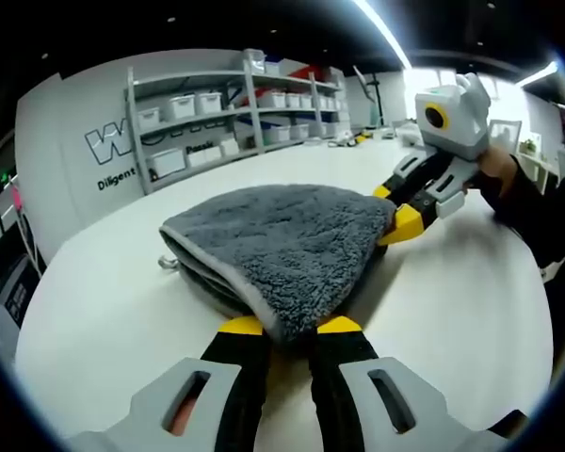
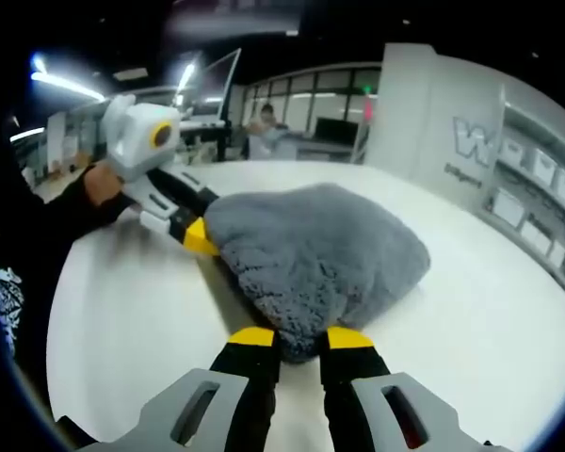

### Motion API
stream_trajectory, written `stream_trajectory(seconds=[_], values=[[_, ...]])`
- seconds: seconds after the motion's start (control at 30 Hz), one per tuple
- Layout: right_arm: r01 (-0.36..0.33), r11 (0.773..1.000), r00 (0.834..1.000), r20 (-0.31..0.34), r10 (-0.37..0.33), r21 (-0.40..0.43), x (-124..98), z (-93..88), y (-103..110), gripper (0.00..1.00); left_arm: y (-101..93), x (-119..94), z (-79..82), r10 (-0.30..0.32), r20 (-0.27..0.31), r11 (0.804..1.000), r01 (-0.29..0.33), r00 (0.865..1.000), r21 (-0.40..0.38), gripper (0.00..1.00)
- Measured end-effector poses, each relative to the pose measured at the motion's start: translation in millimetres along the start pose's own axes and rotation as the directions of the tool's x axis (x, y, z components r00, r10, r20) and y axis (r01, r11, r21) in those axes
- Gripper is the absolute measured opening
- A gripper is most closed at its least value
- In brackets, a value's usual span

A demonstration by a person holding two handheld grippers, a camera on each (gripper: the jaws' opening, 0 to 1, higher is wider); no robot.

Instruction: Open the folded towel by lifting each exposed corner and separating the folded layers until the towel lies flat within the target outline without major curled edges

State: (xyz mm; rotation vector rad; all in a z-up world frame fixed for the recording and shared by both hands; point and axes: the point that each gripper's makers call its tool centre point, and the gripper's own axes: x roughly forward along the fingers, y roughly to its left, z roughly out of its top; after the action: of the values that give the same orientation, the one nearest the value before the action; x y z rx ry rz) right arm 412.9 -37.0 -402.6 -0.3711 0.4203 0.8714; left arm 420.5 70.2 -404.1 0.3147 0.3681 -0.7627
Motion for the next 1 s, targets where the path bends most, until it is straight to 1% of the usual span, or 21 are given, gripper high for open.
stream_trajectory(seconds=[0.43, 0.63, 1.0], values=[[-0.006, 1.0, 1.0, 0.011, 0.006, 0.017, -2.3, -1.9, 3.2, 0.12, -2.7, -2.4, -1.2, 0.002, 0.001, 1.0, -0.002, 1.0, 0.004, 0.14], [-0.009, 1.0, 1.0, 0.015, 0.009, 0.018, -1.9, -1.7, 3.3, 0.12, 0.0, -2.1, -1.2, -0.013, 0.019, 0.999, 0.014, 1.0, -0.035, 0.14], [-0.007, 1.0, 1.0, 0.016, 0.007, 0.01, -2.0, -1.7, 3.5, 0.12, -2.5, -2.6, -0.9, -0.009, 0.026, 0.999, 0.01, 1.0, -0.032, 0.14]])
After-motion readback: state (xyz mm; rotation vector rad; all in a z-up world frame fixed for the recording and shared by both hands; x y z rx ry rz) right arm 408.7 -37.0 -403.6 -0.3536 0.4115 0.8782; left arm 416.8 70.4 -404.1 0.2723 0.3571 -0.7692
